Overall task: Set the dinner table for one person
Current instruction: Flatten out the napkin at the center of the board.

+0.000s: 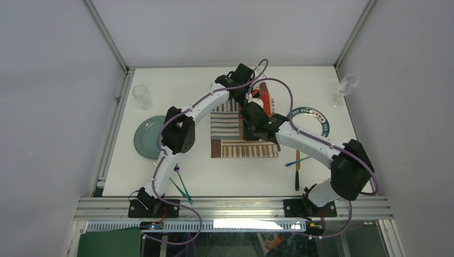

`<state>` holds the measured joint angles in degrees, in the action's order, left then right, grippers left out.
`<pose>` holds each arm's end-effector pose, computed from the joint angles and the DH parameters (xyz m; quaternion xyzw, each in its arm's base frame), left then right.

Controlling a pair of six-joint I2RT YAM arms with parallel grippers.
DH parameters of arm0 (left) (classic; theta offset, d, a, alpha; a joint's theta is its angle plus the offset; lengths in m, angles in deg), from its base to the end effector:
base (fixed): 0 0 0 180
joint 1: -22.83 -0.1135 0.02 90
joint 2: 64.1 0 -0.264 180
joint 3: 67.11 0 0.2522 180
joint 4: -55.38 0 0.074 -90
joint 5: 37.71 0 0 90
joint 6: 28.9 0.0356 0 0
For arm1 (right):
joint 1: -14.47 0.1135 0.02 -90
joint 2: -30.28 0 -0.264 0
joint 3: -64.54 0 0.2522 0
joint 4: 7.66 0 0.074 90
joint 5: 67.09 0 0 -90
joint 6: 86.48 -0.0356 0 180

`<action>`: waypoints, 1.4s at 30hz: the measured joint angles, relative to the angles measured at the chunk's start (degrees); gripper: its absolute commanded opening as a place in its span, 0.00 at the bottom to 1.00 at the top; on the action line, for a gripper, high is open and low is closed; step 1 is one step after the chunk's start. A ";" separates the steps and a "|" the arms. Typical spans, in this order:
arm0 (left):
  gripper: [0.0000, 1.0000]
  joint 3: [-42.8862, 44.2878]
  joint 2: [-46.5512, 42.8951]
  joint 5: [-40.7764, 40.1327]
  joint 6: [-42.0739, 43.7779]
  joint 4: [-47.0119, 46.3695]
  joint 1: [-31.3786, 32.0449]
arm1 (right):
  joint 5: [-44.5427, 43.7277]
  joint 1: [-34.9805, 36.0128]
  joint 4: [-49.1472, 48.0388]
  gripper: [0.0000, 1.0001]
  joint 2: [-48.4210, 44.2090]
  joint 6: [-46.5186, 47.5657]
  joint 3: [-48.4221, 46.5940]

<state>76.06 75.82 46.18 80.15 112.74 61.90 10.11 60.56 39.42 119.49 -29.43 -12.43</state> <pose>0.4200 -0.3361 0.2091 0.4471 0.8384 -0.0035 0.3118 0.2264 0.2238 0.2305 -0.0804 0.9554 0.0844 0.2712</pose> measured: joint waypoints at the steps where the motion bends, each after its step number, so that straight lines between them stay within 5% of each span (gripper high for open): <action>1: 0.91 -1.16 -2.40 -0.46 0.09 0.39 0.04 | 0.00 0.04 0.02 0.13 -2.67 0.00 0.17; 4: 0.99 -4.04 -11.17 -2.80 0.76 1.11 0.28 | 0.26 0.09 0.04 0.20 -9.73 -0.24 1.55; 11: 0.99 -14.58 -39.45 -9.38 1.99 -1.42 0.20 | 1.38 0.15 3.13 0.35 -21.68 -4.90 17.09; 16: 0.99 -24.13 -50.97 -10.64 1.40 -3.15 0.24 | 1.38 0.15 6.29 0.39 -26.16 -12.28 26.75; 23: 0.99 -30.73 -46.29 -10.75 0.87 -1.51 0.24 | -0.31 0.37 1.40 0.41 -34.12 -26.23 32.26; 33: 0.99 -31.06 -45.11 -10.29 0.63 -1.14 0.24 | -5.14 2.89 -3.76 0.43 -27.36 -39.19 35.01; 42: 0.99 -31.63 -45.11 -9.79 -0.09 -1.16 0.24 | -12.61 6.14 -9.92 0.43 -33.40 -55.17 42.32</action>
<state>44.43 30.71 36.39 80.06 111.58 62.14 -2.50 66.70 29.50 86.09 -84.60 29.89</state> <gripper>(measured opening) 0.987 0.435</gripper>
